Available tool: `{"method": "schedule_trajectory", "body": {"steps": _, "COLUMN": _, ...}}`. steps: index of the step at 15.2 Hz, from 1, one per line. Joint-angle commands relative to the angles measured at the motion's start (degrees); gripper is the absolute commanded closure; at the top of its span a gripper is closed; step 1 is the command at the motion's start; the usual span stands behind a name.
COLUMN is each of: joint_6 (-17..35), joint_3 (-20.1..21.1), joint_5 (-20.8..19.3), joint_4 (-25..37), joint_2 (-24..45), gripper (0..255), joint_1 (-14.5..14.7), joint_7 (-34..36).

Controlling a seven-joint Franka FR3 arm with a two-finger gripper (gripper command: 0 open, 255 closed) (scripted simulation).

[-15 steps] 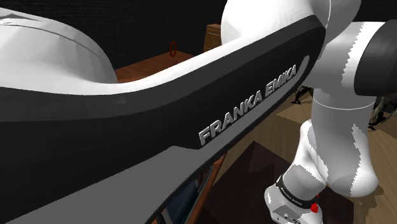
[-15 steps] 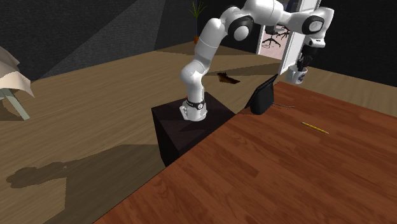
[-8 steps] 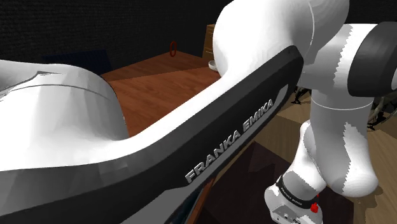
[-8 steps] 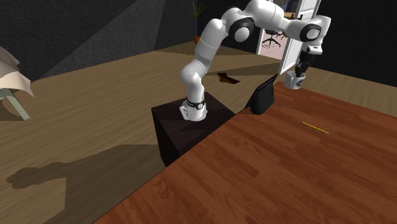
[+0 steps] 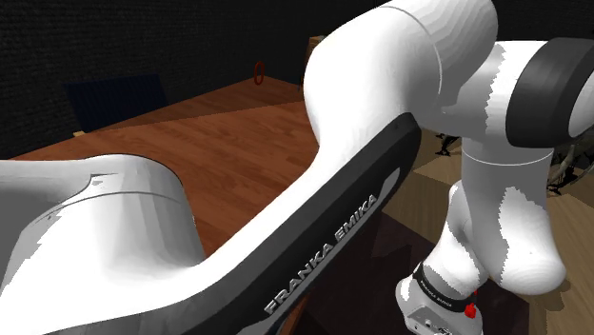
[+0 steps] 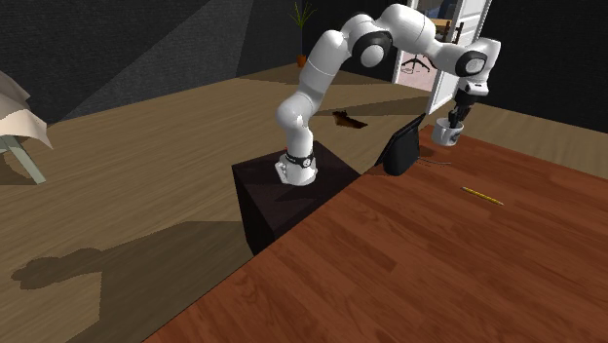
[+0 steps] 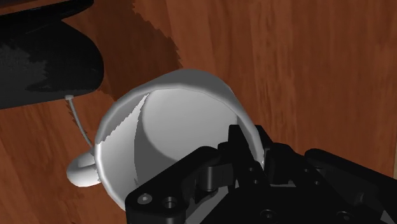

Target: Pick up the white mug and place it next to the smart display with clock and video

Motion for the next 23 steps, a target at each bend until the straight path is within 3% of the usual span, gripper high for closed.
{"method": "schedule_trajectory", "body": {"steps": 1, "joint_6": 1.3, "joint_3": -0.2, "joint_5": -0.4, "joint_4": -0.8, "joint_2": 0.5, "gripper": 255, "joint_1": 0.0, "joint_7": 0.2}}
{"method": "schedule_trajectory", "body": {"steps": 6, "joint_6": 4.3, "joint_3": -0.9, "joint_5": -1.5, "joint_4": -2.5, "joint_2": 2.1, "gripper": 255, "joint_1": 0.3, "joint_7": 0.9}}
{"method": "schedule_trajectory", "body": {"steps": 14, "joint_6": 4.5, "joint_3": -1.0, "joint_5": -1.6, "joint_4": -2.7, "joint_2": 2.2, "gripper": 255, "joint_1": 0.3, "joint_7": 0.9}}
{"method": "schedule_trajectory", "body": {"steps": 15, "joint_6": 4.5, "joint_3": -1.0, "joint_5": -1.6, "joint_4": -2.7, "joint_2": 2.2, "gripper": 0, "joint_1": 0.3, "joint_7": 0.9}}
{"method": "schedule_trajectory", "body": {"steps": 20, "joint_6": 4.5, "joint_3": -1.0, "joint_5": -1.6, "joint_4": -2.7, "joint_2": 2.2, "gripper": 0, "joint_1": 0.3, "joint_7": 0.9}}
{"method": "schedule_trajectory", "body": {"steps": 23, "joint_6": -0.3, "joint_3": -0.1, "joint_5": -0.1, "joint_4": 0.7, "joint_2": 0.4, "gripper": 0, "joint_1": 0.2, "joint_7": 0.0}}
